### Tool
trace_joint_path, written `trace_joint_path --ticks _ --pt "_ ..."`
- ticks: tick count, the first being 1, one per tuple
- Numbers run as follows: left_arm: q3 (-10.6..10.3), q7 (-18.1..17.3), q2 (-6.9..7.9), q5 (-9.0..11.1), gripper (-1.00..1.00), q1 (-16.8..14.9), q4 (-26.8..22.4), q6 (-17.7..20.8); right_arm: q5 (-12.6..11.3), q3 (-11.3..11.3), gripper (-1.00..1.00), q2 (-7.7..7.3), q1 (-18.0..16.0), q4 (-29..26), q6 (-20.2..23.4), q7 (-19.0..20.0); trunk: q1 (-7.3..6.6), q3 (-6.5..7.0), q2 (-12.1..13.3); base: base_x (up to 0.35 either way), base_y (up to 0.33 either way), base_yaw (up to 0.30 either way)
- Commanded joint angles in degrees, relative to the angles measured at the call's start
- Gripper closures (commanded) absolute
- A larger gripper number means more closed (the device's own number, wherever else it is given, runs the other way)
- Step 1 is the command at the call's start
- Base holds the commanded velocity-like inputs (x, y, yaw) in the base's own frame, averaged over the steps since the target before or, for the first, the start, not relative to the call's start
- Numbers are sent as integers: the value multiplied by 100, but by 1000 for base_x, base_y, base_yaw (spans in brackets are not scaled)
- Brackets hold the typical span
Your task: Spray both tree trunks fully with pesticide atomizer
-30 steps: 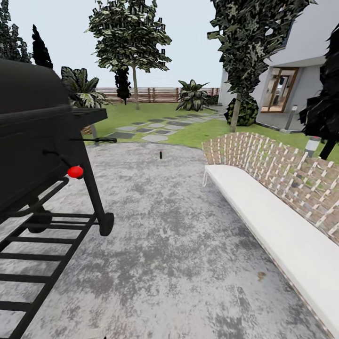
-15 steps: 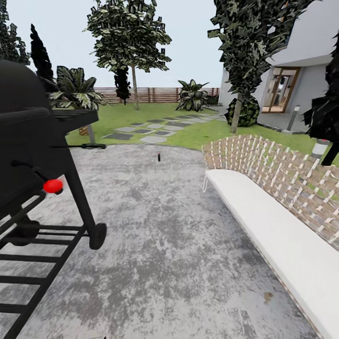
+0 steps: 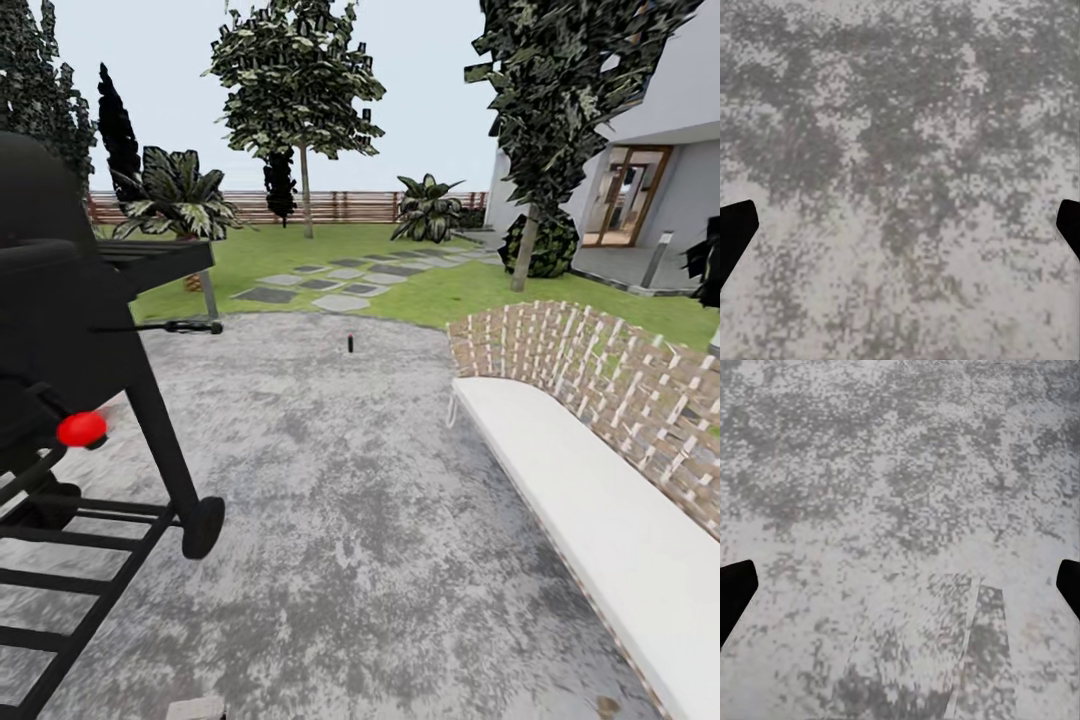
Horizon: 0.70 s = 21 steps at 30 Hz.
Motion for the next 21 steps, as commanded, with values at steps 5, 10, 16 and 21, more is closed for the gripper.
trace_joint_path --ticks 5,10,16,21 --pt "-4 -3 0 47 -100 -3 5 -18 36 2 -100 -2 -1 6 -15 4 3 14 -2 341 -86 26" --pt "-4 -3 0 48 -100 -3 5 -18 36 4 -100 -2 -3 6 -15 4 3 16 -2 341 -86 3" --pt "-4 -3 0 47 -100 -3 5 -18 36 4 -100 -2 -3 6 -15 4 3 16 -2 341 -86 0" --pt "-1 -3 0 47 -100 -3 5 -16 36 4 -100 -2 -3 6 -15 4 3 16 -2 341 -86 0"
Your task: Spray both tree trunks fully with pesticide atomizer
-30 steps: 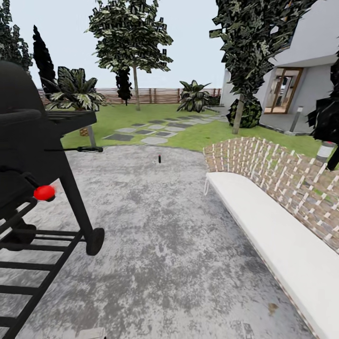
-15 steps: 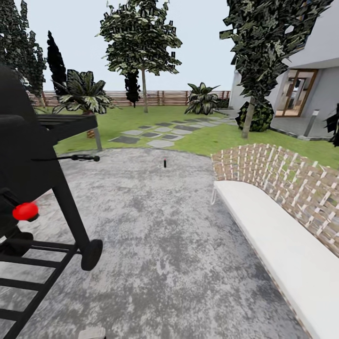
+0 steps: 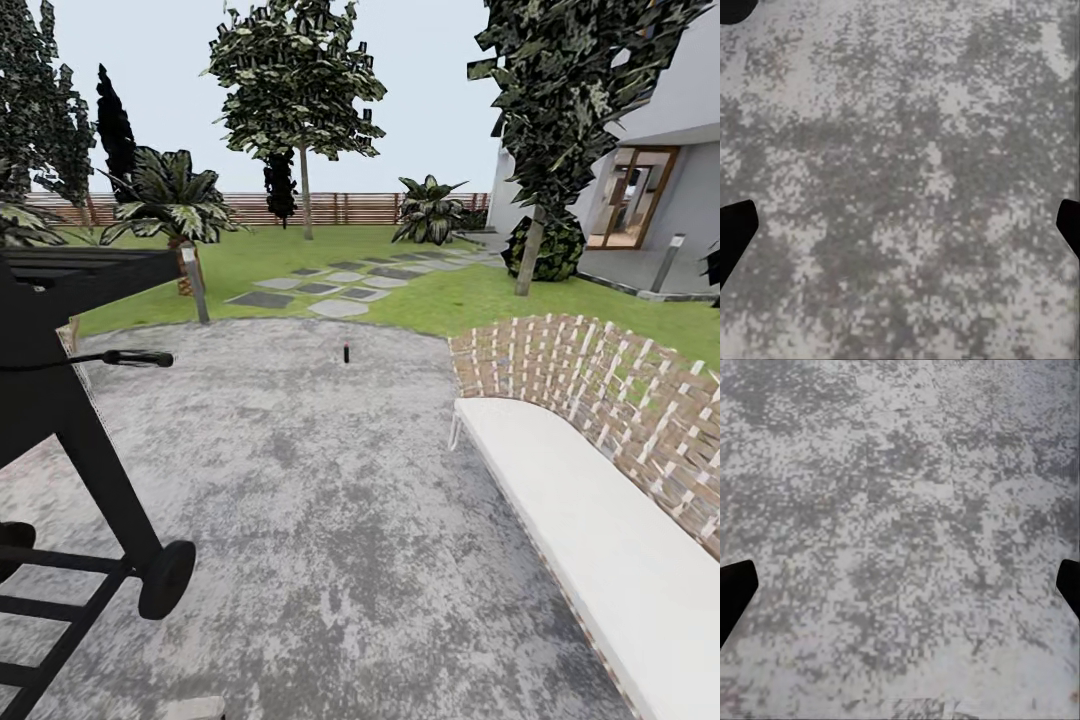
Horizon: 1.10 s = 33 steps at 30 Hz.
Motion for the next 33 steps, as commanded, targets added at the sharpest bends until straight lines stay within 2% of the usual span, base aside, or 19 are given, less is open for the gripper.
trace_joint_path --ticks 1,10,20,33 --pt "-5 -3 0 47 -100 -3 4 -18 36 -1 -100 -1 -3 4 -16 4 2 -5 -2 341 -86 0" --pt "-1 -3 0 47 -100 -3 4 -11 36 8 -100 -1 -3 4 -17 4 2 -5 -2 341 -86 3" --pt "1 -3 0 55 -100 -3 4 -15 36 22 -100 7 -3 4 -24 4 2 15 -2 341 -86 166" --pt "1 -3 0 56 -100 -3 7 -18 47 13 -100 -1 -3 19 -9 4 2 15 -2 341 -70 2"
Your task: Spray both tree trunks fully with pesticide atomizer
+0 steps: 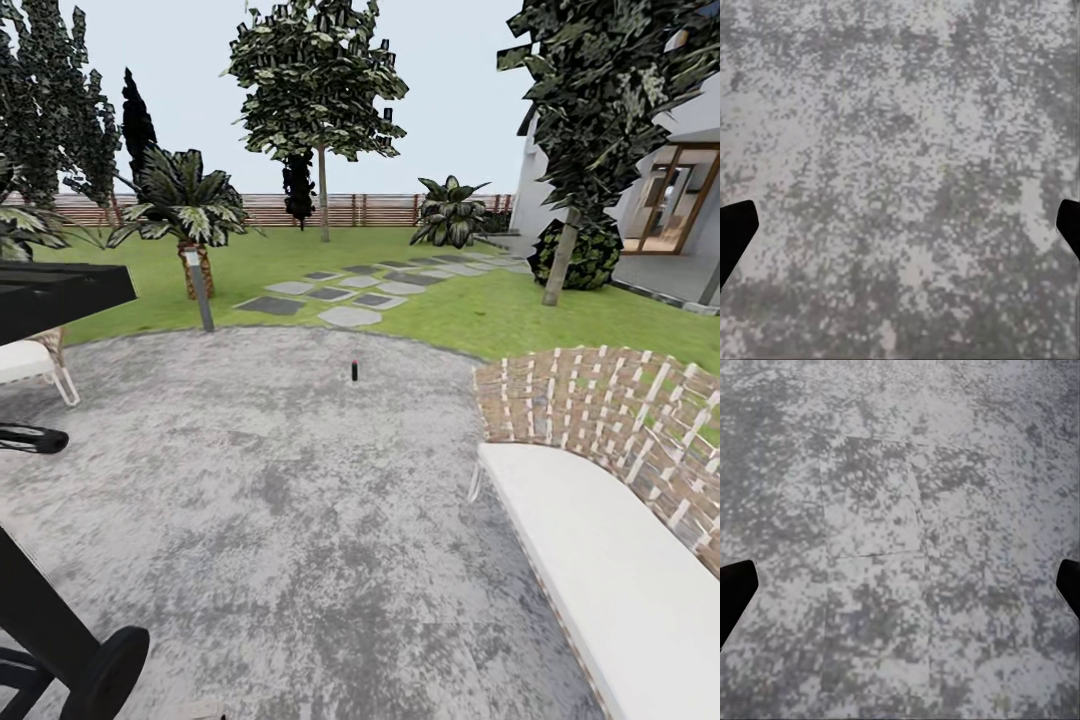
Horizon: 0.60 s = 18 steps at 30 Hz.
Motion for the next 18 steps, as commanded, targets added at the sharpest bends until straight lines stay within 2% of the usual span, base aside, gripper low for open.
trace_joint_path --ticks 1,10,18 --pt "-5 -3 0 48 -100 -3 7 -17 36 2 -100 -2 -3 4 -14 2 3 -5 -2 341 -13 0" --pt "-5 -3 0 48 -100 -3 2 -18 35 -4 -100 -2 -3 -3 -13 2 3 -5 -2 341 -3 6" --pt "-5 -3 0 48 -100 -3 2 -18 35 -5 -100 0 -3 -4 -16 2 3 -5 -2 341 0 201"
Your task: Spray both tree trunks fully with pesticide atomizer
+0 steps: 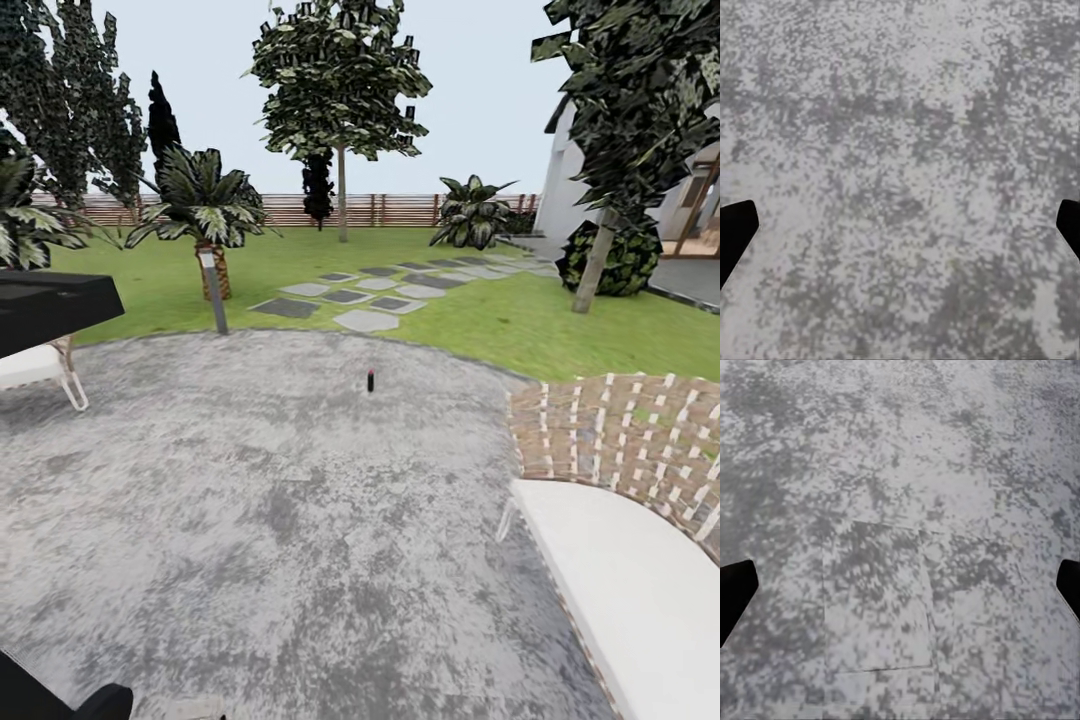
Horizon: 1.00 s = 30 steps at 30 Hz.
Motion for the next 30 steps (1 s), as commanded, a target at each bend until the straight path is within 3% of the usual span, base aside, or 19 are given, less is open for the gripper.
trace_joint_path --ticks 1,30 --pt "-6 -3 0 48 -100 -4 6 -18 37 0 -100 -3 -2 2 -15 2 3 -5 -2 341 0 133" --pt "-10 -3 0 48 -100 -4 6 -18 28 0 -100 -4 -2 -7 -20 11 3 -5 -2 341 0 6"
